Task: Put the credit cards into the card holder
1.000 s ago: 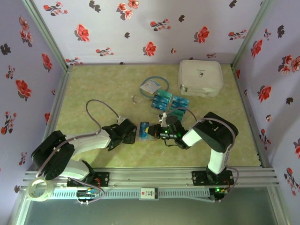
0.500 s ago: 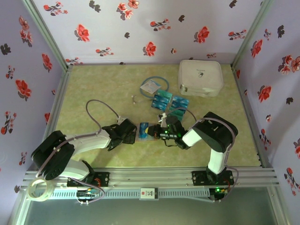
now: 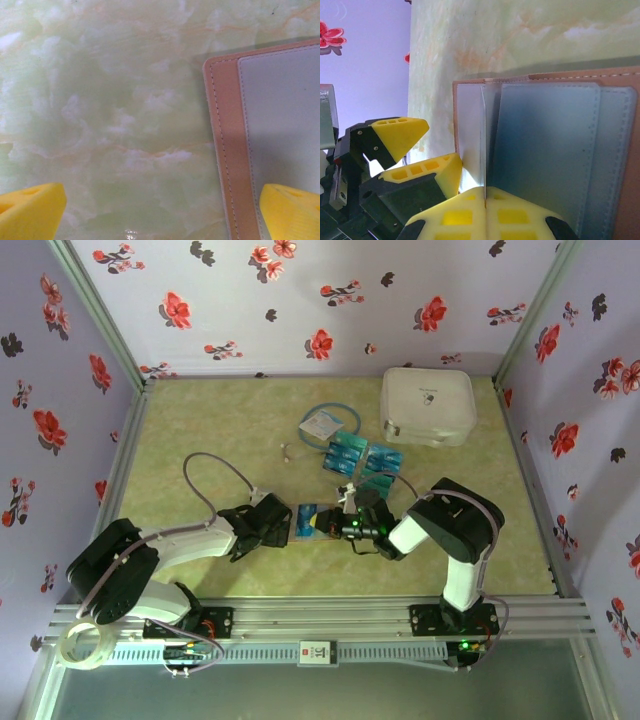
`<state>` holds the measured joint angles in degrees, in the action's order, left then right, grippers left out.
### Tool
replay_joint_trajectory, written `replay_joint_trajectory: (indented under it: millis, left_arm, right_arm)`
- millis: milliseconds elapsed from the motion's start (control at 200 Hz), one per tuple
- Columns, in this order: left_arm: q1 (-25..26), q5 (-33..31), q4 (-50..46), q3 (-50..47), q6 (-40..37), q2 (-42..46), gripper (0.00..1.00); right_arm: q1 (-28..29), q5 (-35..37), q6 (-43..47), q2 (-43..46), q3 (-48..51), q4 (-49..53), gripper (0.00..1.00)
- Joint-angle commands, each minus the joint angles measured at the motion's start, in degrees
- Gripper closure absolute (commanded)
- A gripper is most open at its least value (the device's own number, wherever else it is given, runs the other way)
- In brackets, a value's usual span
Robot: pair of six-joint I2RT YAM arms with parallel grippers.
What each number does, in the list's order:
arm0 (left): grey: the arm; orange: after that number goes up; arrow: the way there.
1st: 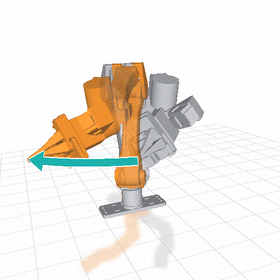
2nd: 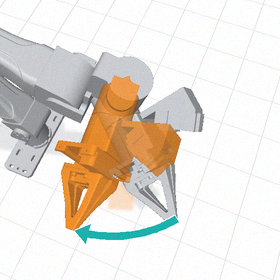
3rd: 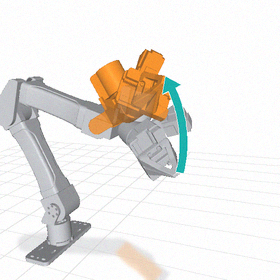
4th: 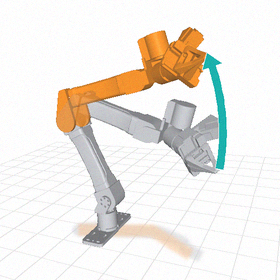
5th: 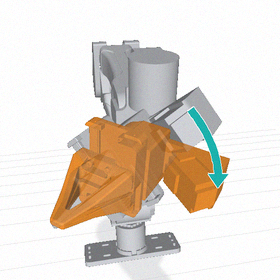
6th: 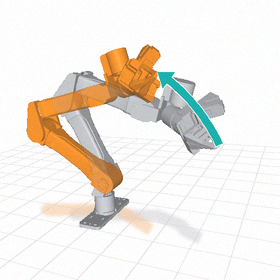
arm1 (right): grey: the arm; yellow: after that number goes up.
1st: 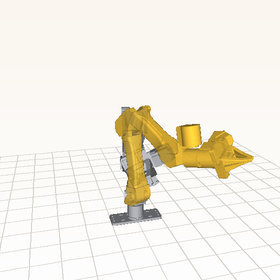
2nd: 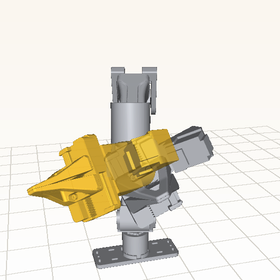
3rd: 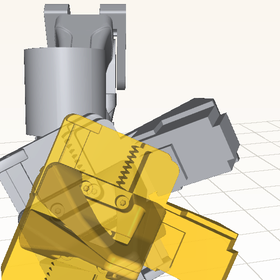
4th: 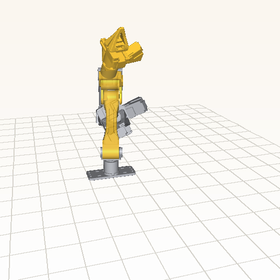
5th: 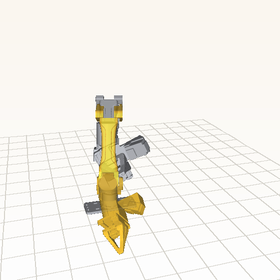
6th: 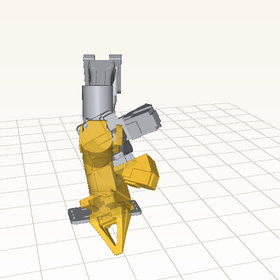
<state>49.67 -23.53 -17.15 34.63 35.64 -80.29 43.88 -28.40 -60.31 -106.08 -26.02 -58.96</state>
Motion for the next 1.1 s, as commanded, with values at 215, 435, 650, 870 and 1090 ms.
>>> replay_joint_trajectory:
  millis: [215, 435, 650, 870, 1090]
  left_arm:
    - [0.5, -2.0, -0.7, -0.9, 1.0, 0.4, 0.0]
    - [0.4, -2.0, -0.6, -0.9, 1.0, 0.5, 0.0]
    - [0.4, -2.0, -0.7, -0.9, 1.0, 0.6, 0.0]
    - [0.4, -2.0, -0.7, -0.6, 1.0, 0.6, 0.0]
    - [0.4, -2.0, -0.7, -0.5, 1.0, 0.5, 0.0]
  right_arm:
    - [0.4, -0.3, -0.6, -1.1, 1.5, -1.8, 0.98]
    - [0.4, -0.4, -0.9, -1.5, 2.0, -2.1, 0.98]
    - [0.4, -0.8, -1.3, -1.8, 1.5, -1.1, 0.99]
    - [0.4, -1.6, -1.1, -2.2, 0.4, 0.9, 0.99]
    - [0.4, -3.0, -1.1, -3.2, -1.1, 2.0, 0.99]
